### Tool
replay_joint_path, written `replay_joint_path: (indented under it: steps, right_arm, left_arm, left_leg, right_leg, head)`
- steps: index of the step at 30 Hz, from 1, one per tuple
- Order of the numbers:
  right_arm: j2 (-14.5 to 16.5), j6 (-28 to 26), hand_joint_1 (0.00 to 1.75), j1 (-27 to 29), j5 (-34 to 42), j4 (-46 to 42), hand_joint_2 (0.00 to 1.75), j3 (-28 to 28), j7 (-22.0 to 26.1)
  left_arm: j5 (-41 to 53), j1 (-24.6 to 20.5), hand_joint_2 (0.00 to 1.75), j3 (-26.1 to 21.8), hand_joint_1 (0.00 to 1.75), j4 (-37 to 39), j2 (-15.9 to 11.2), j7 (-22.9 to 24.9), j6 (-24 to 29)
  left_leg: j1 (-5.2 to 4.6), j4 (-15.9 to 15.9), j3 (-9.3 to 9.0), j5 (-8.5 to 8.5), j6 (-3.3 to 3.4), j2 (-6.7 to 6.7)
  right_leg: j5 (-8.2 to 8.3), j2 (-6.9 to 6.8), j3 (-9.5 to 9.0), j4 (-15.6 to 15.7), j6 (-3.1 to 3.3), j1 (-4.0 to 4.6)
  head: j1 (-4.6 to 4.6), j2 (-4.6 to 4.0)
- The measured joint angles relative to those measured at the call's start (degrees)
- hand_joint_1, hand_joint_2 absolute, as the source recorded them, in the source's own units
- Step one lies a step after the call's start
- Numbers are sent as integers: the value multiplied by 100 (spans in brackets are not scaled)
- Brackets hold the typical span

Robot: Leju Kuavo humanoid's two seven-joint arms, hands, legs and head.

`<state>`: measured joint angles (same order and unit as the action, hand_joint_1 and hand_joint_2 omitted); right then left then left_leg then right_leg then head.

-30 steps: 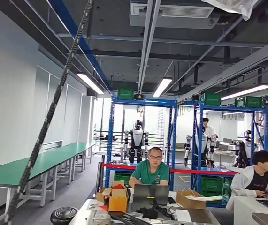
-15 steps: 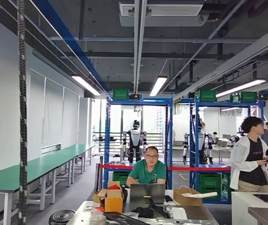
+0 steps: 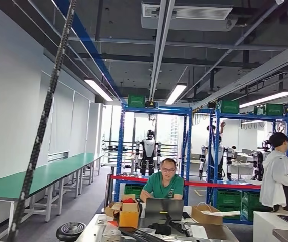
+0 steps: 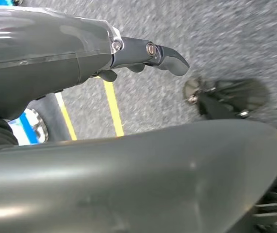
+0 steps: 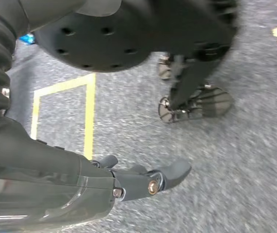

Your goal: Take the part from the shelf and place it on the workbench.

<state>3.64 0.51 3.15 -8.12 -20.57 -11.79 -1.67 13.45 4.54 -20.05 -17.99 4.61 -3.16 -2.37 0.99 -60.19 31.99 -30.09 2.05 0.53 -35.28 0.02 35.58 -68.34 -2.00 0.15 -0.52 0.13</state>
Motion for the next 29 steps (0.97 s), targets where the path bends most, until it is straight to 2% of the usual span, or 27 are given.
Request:
replay_joint_path:
  steps: [1,2,3,4,6,7,8,10,12,14,16,17,18,19,21,22,23,25,27,29]
  right_arm:
    - [-11,-1,0,82,51,30,175,65,5]
    - [-26,-2,0,165,95,70,175,118,8]
    - [-39,-4,0,248,135,118,175,162,11]
    - [-55,-7,0,337,172,175,175,208,17]
    - [-87,-13,0,529,252,317,175,311,36]
    - [-109,-15,0,620,299,394,175,376,47]
    - [-132,-16,0,697,351,453,175,443,57]
    - [-188,-23,0,806,464,496,175,579,76]
    - [-227,-33,0,839,563,426,175,696,97]
    - [-243,-43,0,749,627,253,175,779,118]
    - [-252,-49,0,575,668,37,175,846,129]
    - [-252,-49,0,480,682,-70,175,871,131]
    - [-252,-49,0,380,694,-189,175,893,133]
    - [-252,-49,0,275,705,-322,175,912,134]
    - [-257,-49,0,77,721,-600,175,952,139]
    - [-267,-49,0,8,727,-725,175,970,142]
    - [-279,-49,0,-29,736,-796,175,983,154]
    - [-301,-49,0,47,754,-656,175,999,167]
    - [-305,-50,0,359,774,-253,175,1021,156]
    - [-302,-50,0,681,788,39,175,1039,141]
  left_arm:
    - [-88,-18,175,124,0,-67,-30,17,16]
    - [-162,-46,175,225,0,-133,-57,31,29]
    - [-227,-83,175,309,0,-203,-82,43,42]
    - [-285,-124,175,383,0,-284,-103,55,53]
    - [-419,-219,175,544,0,-508,-132,80,79]
    - [-502,-269,175,652,0,-632,-150,96,93]
    - [-593,-311,175,771,0,-736,-169,112,108]
    - [-783,-324,175,1024,0,-841,-215,162,138]
    - [-949,-205,175,1240,0,-853,-259,212,169]
    - [-1063,-6,175,1389,0,-793,-285,246,193]
    - [-1136,204,175,1490,0,-647,-299,264,212]
    - [-1158,310,175,1526,0,-557,-308,273,216]
    - [-1180,423,175,1560,0,-457,-320,279,220]
    - [-1196,540,175,1593,0,-348,-334,284,222]
    - [-1222,767,175,1649,0,-121,-361,292,225]
    - [-1232,856,175,1676,0,-18,-373,295,226]
    - [-1247,912,175,1705,0,38,-382,301,227]
    - [-1284,838,175,1765,0,-102,-391,304,232]
    - [-1318,493,175,1802,0,-477,-392,288,240]
    - [-1330,176,175,1814,0,-749,-393,276,244]
  left_leg:
    - [-9,0,2,-1,5,2]
    - [-18,0,3,-2,7,4]
    - [-25,0,1,-2,7,6]
    - [-30,0,-2,-3,6,7]
    - [-39,-1,-7,-5,2,4]
    - [-43,-3,-1,-6,-8,-2]
    - [-44,-2,6,-7,-26,-8]
    - [-31,15,8,-3,-89,-10]
    - [-11,-23,4,-63,-146,-10]
    - [-9,-386,149,-336,-165,-19]
    - [-15,-1057,452,-691,-175,-23]
    - [-12,-1310,564,-775,-186,-23]
    - [-6,-1395,599,-755,-199,-22]
    - [5,-1259,529,-629,-214,-22]
    - [35,-600,201,-275,-245,-21]
    - [46,-307,54,-154,-238,-18]
    - [47,-131,-33,-98,-221,-15]
    - [30,-63,-55,-78,-153,-46]
    - [34,-48,-37,-51,-95,-138]
    - [48,-34,-34,-37,-60,-200]
  right_leg:
    - [-148,0,164,-364,-11,-12]
    - [-214,0,275,-605,-17,-20]
    - [-169,0,296,-645,-16,-23]
    - [-21,-1,210,-454,-10,-24]
    - [370,-3,-154,331,25,-15]
    - [496,-4,-313,675,46,-4]
    - [552,-3,-408,887,68,11]
    - [557,14,-443,982,111,41]
    - [611,21,-466,1065,181,31]
    - [665,17,-481,1147,247,13]
    - [674,15,-477,1156,270,24]
    - [673,11,-477,1154,270,27]
    - [670,8,-479,1150,267,27]
    - [665,6,-483,1140,258,23]
    - [631,15,-476,1086,208,17]
    - [604,31,-453,1040,171,27]
    - [582,47,-430,1004,134,36]
    - [562,39,-411,975,87,46]
    - [505,-24,-434,923,50,19]
    - [354,-44,-375,731,15,-2]
  head:
    - [0,0]
    - [0,0]
    - [0,0]
    - [0,0]
    - [0,0]
    - [0,0]
    - [0,0]
    - [-1,0]
    - [-1,0]
    - [0,0]
    - [0,0]
    - [1,0]
    - [1,0]
    - [1,0]
    - [1,0]
    - [2,0]
    - [3,0]
    - [5,0]
    - [4,0]
    - [4,0]
